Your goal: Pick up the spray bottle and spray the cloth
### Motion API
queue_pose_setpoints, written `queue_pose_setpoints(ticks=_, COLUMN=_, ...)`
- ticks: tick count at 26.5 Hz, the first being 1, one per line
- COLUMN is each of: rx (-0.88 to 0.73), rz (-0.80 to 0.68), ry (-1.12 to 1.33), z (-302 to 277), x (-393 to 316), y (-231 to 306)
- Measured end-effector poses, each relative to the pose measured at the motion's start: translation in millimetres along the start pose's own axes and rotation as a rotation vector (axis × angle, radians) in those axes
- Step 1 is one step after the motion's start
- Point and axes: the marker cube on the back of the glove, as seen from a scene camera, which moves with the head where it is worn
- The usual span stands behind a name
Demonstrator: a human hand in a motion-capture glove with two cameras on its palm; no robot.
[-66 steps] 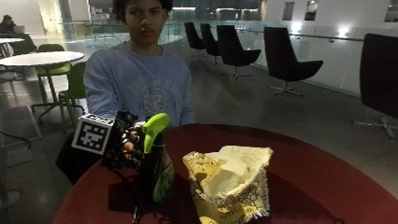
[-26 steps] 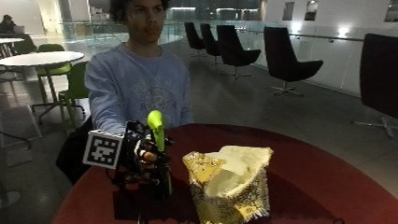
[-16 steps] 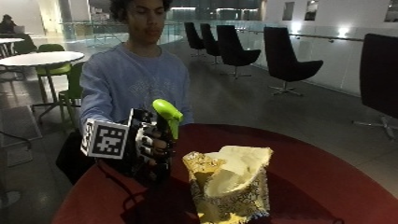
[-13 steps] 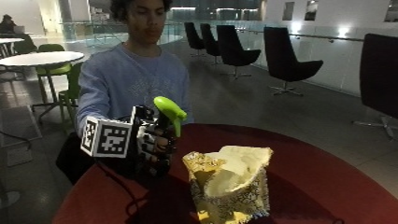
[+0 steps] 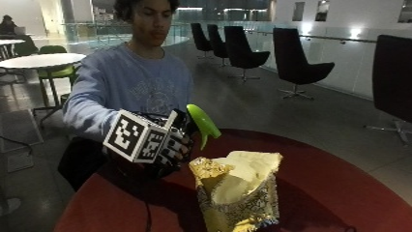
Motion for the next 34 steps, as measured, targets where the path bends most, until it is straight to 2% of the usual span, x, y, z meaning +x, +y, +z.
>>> queue_pose_setpoints(ticks=9, rx=-0.204, rz=0.132, ry=-0.007, z=4, x=-6, y=-14)
queue_pose_setpoints(ticks=34, rx=-0.270, rz=0.189, ry=0.029, z=7, x=-11, y=-27)
